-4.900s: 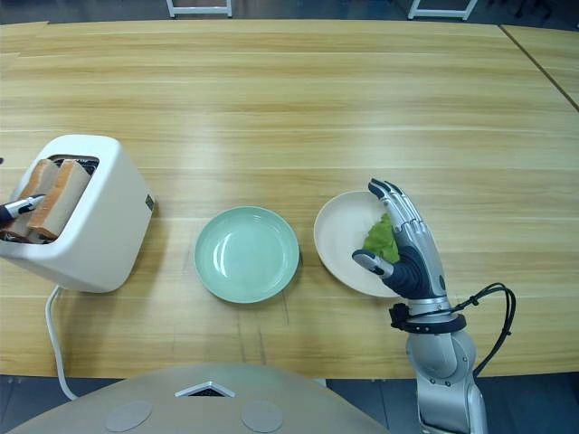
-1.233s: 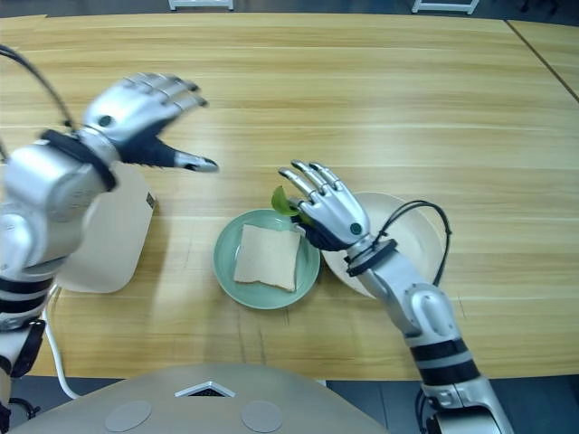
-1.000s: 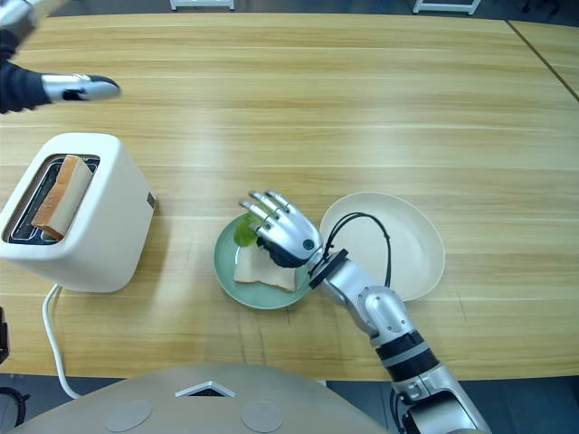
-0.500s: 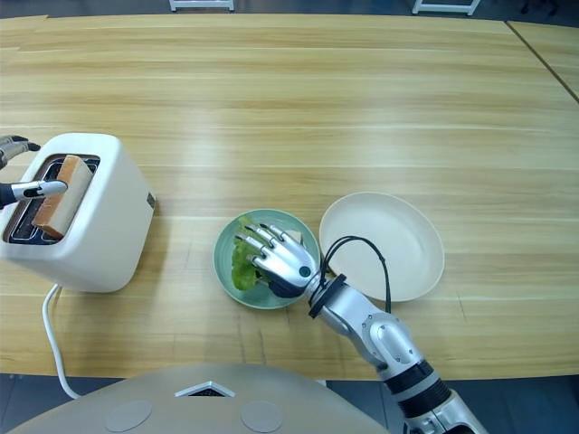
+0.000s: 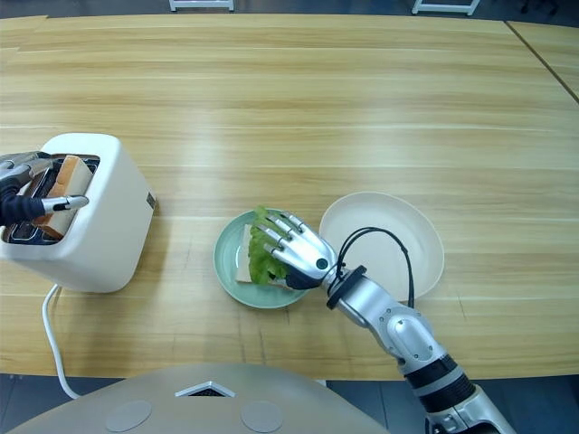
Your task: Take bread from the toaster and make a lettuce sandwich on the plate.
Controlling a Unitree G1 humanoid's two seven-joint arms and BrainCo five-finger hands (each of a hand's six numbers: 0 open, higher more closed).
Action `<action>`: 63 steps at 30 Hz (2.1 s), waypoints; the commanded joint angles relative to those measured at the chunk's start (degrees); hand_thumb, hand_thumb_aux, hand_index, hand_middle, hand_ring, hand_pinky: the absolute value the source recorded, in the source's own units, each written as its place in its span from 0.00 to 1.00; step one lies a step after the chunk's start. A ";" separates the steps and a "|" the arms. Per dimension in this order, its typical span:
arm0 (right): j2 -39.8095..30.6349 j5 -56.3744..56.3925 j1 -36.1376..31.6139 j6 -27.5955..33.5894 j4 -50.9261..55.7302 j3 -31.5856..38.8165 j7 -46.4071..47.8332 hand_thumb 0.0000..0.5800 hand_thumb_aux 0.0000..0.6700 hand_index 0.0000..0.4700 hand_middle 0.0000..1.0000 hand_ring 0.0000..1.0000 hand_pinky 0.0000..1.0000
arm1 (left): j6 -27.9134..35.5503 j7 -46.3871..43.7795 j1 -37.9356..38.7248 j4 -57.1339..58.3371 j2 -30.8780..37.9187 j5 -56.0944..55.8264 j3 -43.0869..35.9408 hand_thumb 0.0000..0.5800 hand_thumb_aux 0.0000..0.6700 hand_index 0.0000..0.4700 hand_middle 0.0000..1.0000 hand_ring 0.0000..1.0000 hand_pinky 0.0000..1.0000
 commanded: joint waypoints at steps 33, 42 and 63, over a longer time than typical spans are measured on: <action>-0.69 9.95 7.79 -18.84 -11.06 -29.32 -27.68 0.00 0.00 0.00 0.00 0.00 0.00 | 5.46 -4.85 -49.30 14.43 -3.88 -45.72 -20.50 1.00 1.00 1.00 1.00 1.00 1.00; -0.97 6.23 9.58 -25.87 -14.29 -26.32 -31.63 0.00 0.00 0.00 0.00 0.00 0.00 | 6.33 -6.11 -42.80 31.73 -22.47 -53.05 -39.55 1.00 1.00 1.00 1.00 1.00 1.00; -3.58 21.51 7.23 -20.15 10.15 -5.59 9.21 0.00 0.00 0.00 0.00 0.00 0.00 | -16.81 8.78 -39.34 61.11 -29.71 -31.78 -52.03 1.00 1.00 1.00 1.00 1.00 1.00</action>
